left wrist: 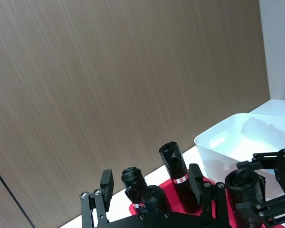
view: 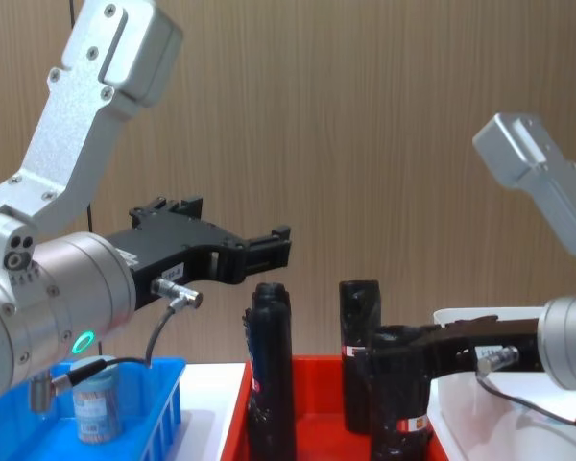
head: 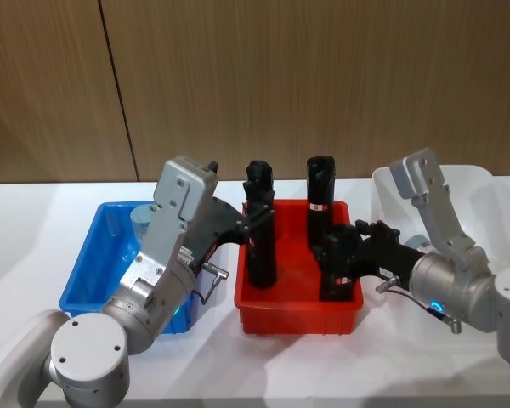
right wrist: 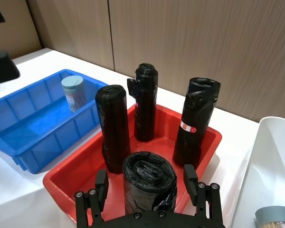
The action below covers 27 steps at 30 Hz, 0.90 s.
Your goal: Pick the cotton swabs from the blue box and place them into the white box.
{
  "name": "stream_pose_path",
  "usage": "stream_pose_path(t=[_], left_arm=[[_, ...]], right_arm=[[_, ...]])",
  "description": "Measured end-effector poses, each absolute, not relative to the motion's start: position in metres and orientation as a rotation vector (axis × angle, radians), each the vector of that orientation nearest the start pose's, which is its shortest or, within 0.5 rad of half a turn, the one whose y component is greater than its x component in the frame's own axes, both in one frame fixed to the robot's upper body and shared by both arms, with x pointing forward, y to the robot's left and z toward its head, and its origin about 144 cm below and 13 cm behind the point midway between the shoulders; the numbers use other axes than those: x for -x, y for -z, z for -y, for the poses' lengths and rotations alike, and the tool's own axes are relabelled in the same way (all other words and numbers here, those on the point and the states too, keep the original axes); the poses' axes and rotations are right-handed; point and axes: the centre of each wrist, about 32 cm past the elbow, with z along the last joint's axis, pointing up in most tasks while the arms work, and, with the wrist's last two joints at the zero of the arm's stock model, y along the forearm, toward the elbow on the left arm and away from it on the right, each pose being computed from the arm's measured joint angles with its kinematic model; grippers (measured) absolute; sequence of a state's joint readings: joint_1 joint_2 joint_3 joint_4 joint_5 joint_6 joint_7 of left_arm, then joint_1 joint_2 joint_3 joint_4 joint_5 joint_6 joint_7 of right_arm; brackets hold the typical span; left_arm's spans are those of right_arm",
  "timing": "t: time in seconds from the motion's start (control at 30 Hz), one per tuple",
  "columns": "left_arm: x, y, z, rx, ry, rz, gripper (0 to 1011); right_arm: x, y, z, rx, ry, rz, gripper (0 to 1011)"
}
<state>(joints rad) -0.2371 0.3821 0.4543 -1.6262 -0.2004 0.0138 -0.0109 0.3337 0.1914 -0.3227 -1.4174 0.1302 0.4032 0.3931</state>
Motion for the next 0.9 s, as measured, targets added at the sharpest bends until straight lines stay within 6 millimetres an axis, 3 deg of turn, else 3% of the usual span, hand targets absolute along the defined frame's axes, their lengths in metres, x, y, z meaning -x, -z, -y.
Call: stream_pose_path(t=[0.13,0.3,0.67,0.9], left_arm=[[-0.4920,-1.2044,-0.1984,-0.061,-1.124,0.268,1004],[-0.4920,-1.2044,-0.1984,-0.061,-1.124,0.268,1004],[-0.4920,-1.2044,-0.1984,-0.061,-1.124,0.268,1004],[-0.4920,-1.2044,-0.1984,-0.061,-1.124,0.268,1004]], right_arm=[[-0.5415,-1.1954,0.1919,0.323,0.928,-0.123,994],[-0.5444,-1.1935,0.1909,0.330,0.934,-0.122,907],[-0.5462,-1.1925,0.1901,0.331,0.936,-0.122,566],[-0.5452,-1.1949,0.1901,0.320,0.936,-0.116,505]])
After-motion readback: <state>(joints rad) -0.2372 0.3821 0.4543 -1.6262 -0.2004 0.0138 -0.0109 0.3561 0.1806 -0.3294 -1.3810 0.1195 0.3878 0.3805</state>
